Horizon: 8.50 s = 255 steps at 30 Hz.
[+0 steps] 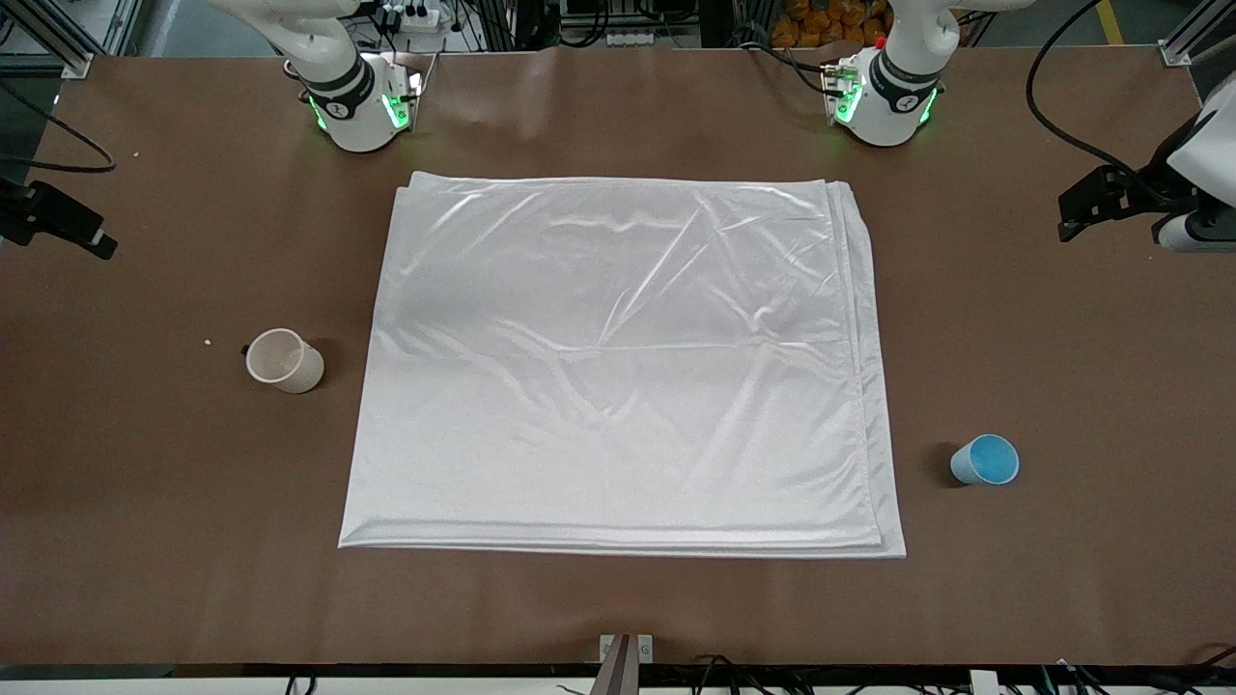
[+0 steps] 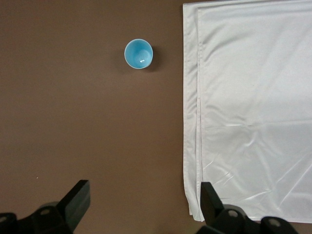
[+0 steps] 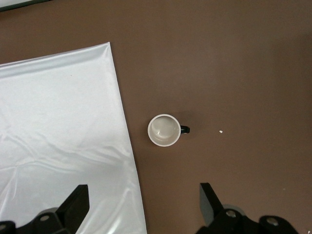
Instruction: Place blue cup into white mug on cloth
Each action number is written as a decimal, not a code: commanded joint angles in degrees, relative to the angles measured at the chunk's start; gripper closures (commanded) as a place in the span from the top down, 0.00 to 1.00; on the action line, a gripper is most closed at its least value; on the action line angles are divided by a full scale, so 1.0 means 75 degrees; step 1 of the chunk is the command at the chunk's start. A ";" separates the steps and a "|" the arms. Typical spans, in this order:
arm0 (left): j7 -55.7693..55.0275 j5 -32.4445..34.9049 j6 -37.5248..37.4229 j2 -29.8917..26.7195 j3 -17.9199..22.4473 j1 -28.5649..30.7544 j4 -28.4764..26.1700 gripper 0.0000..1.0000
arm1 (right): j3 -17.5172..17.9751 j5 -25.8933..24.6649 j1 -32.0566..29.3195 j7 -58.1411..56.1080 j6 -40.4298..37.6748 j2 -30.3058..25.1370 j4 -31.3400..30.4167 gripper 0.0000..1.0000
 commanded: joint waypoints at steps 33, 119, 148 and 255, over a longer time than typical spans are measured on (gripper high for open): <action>0.0306 0.0782 0.0917 0.2167 0.0118 0.0197 0.0911 1.00 | -0.0077 -0.0067 -0.0002 -0.1904 0.1123 0.0004 -0.1100 1.00; 0.0974 -0.0847 0.5478 0.6281 0.0059 0.1112 0.1122 0.00 | -0.0101 -0.0325 -0.1162 -1.3236 0.7779 0.2078 -0.5623 1.00; 0.0997 -0.0823 0.5478 0.6071 0.0059 0.1217 0.1145 0.00 | -0.0077 -0.0290 -0.1315 -1.4033 0.9702 0.2782 -0.6256 0.86; -0.2986 -0.1046 0.3509 0.4360 -0.0585 -0.0270 0.1157 0.00 | 0.0685 -0.0957 0.4110 -0.6803 0.4392 0.4152 -0.1253 0.00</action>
